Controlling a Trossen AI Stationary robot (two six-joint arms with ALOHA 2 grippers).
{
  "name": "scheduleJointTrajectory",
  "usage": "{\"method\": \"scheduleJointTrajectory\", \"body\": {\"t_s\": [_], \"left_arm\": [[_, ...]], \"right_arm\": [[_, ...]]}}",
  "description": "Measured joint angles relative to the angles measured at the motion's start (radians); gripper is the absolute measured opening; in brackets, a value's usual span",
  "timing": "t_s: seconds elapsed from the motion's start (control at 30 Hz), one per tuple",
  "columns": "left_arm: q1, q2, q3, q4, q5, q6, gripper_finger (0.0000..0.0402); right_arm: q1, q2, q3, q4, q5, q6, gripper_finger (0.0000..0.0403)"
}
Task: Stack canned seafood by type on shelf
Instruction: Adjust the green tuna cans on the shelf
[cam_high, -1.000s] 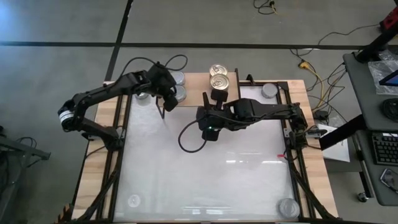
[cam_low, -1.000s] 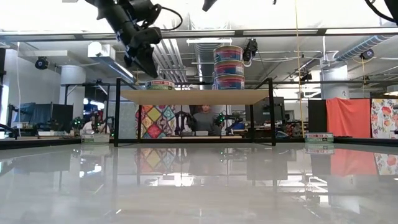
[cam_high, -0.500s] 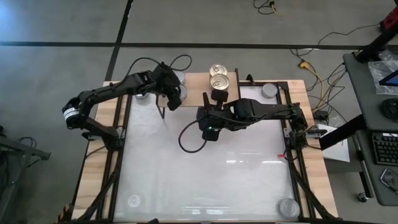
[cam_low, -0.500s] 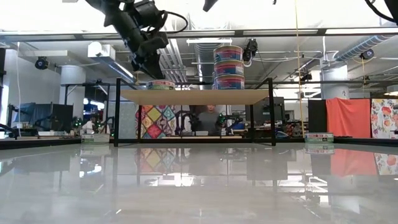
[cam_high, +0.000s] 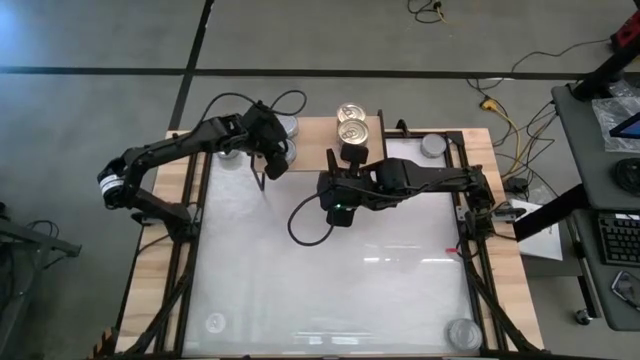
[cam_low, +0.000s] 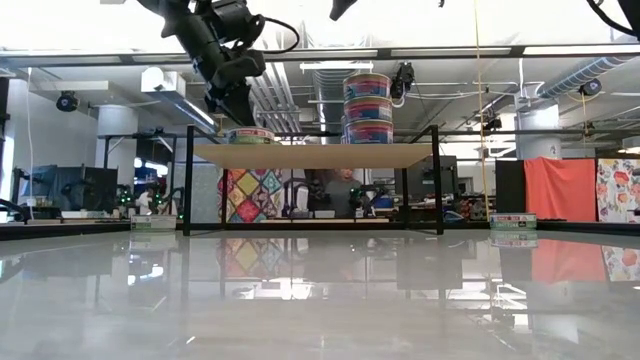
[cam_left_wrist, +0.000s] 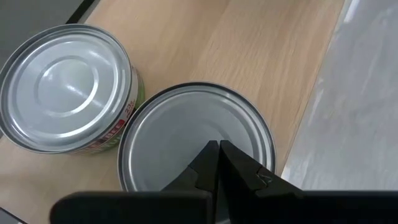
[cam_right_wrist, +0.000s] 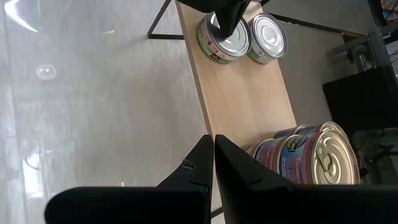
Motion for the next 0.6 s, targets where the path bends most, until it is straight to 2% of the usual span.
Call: {"method": "scheduleJointTrajectory", "body": {"t_s": [0.3,0.6], "left_arm": [[0.000,0.001,0.003,0.010,0.001,-0.006,0.0006],[0.000,0.000,0.003,0.020,0.001,-0.007,0.0078]], "right_arm": [[0.000,0.000,0.000,-0.008,-0.010,-0.016,0.0012],[0.000,0.000,0.000,-0.007,-0.010,-0.008,0.0055]]}}
